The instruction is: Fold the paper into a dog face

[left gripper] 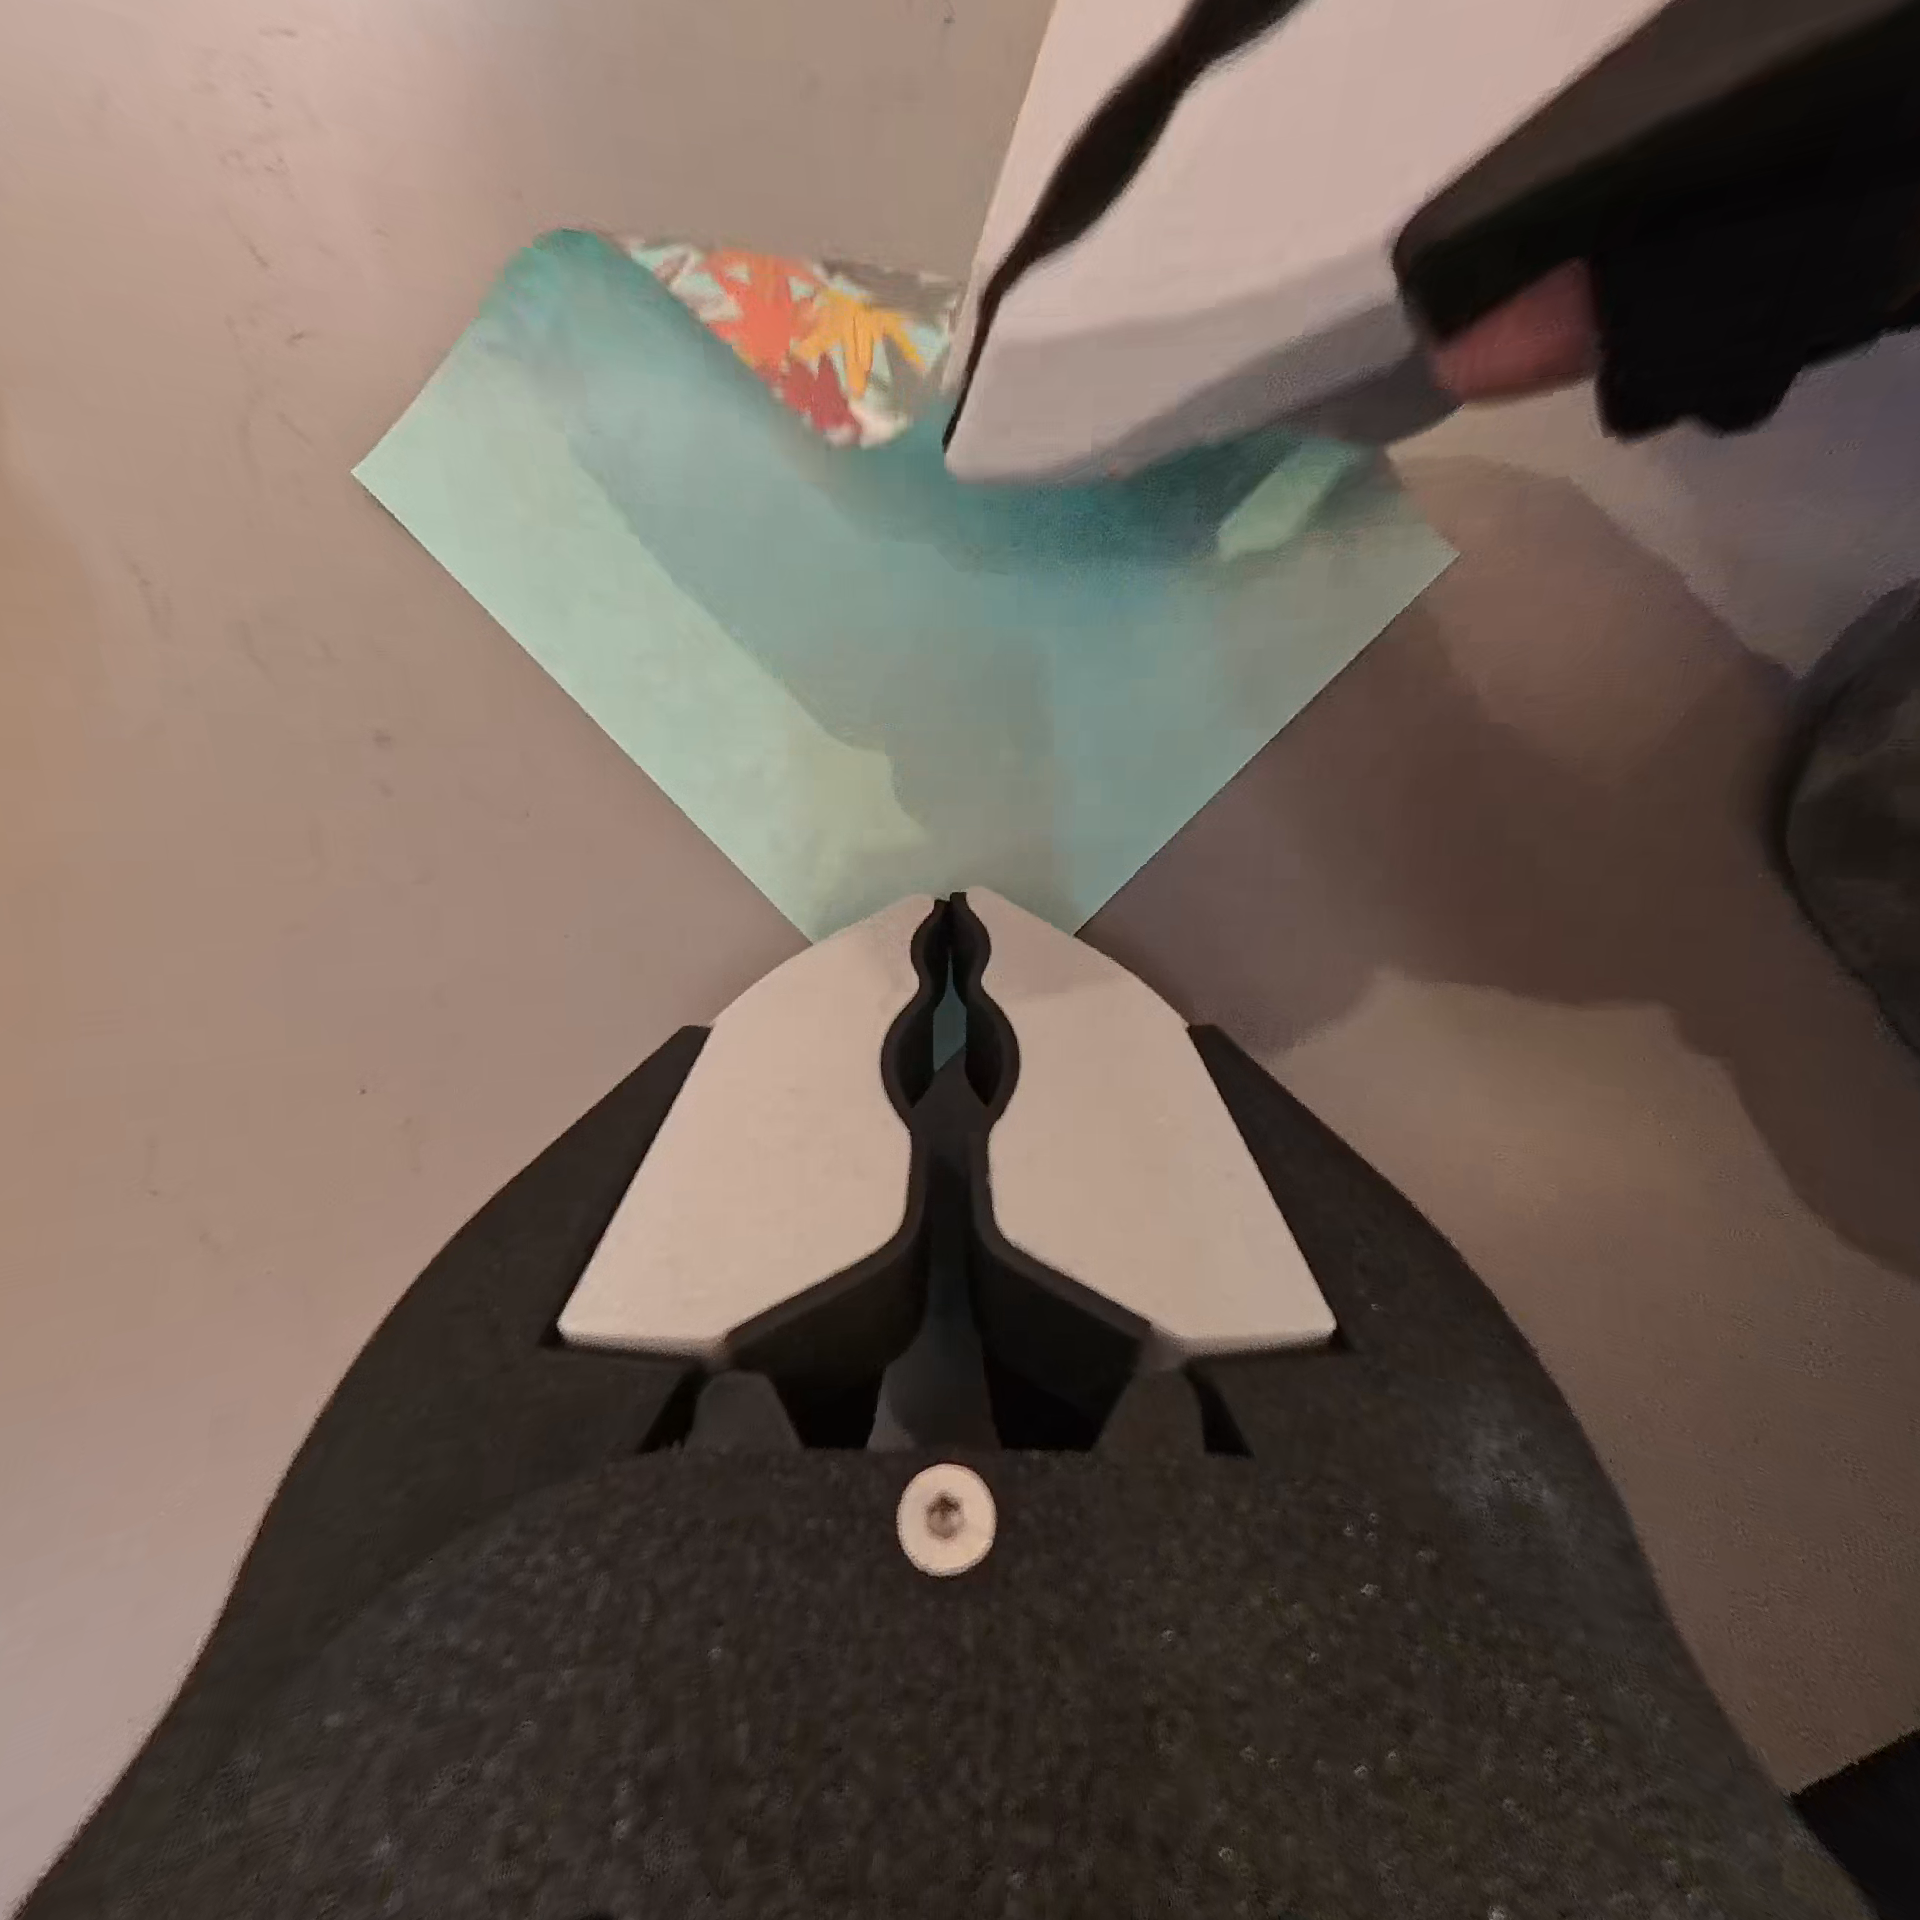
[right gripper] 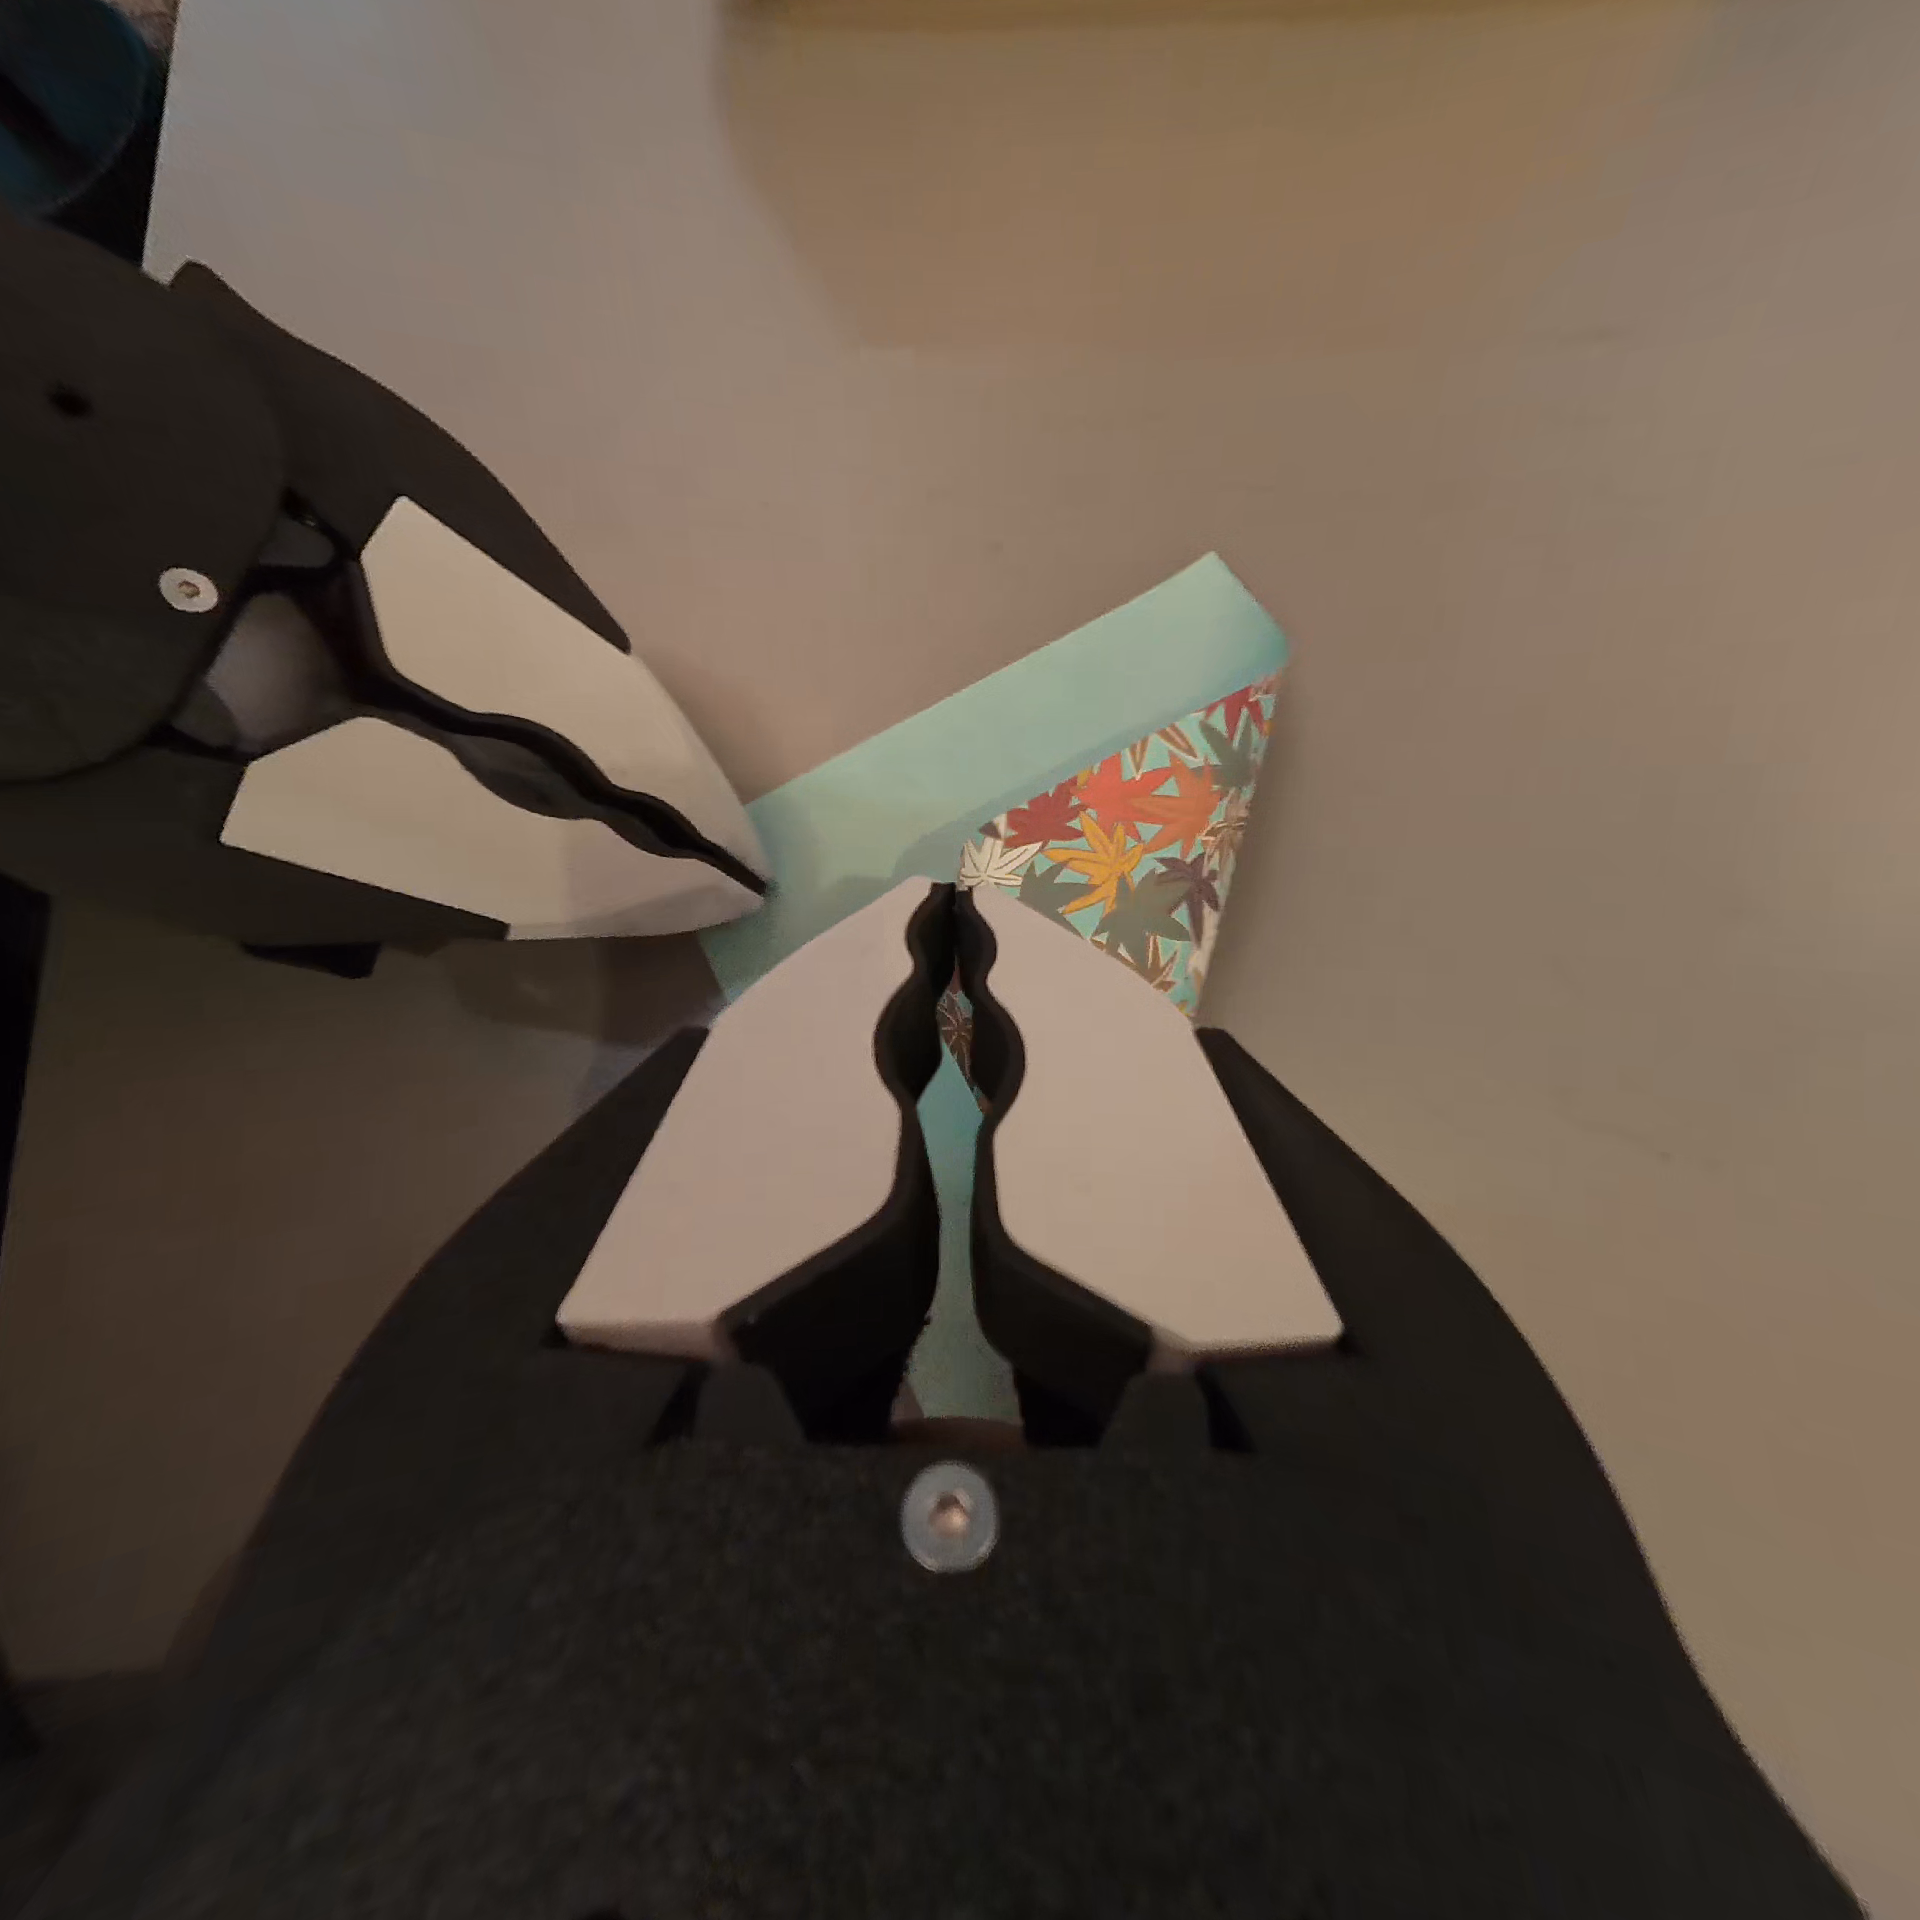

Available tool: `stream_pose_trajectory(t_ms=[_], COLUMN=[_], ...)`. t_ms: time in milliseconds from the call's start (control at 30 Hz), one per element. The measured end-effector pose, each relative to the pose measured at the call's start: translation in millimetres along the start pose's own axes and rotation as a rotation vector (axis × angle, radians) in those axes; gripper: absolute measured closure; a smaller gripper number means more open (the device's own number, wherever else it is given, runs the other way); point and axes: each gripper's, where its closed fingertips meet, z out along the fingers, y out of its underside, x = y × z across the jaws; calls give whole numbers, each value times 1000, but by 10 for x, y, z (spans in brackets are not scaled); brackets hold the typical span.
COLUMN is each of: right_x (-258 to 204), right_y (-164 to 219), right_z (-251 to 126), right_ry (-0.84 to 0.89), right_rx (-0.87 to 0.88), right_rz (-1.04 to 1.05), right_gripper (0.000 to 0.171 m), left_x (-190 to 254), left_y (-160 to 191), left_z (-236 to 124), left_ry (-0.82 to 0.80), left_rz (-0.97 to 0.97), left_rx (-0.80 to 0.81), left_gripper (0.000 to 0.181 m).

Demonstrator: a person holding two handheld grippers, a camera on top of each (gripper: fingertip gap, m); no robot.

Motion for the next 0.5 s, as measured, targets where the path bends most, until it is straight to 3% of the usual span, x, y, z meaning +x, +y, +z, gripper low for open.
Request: stream_pose_trajectory(t_ms=[500], right_x=[-252], right_y=[237], right_z=[368], right_ry=[-51], right_rx=[-163], right_rz=[-32], right_gripper=[171], left_x=[7], left_y=[-5], left_z=[1], left_ry=[26], left_rz=[-15], left_rx=[-3], left_gripper=[181])
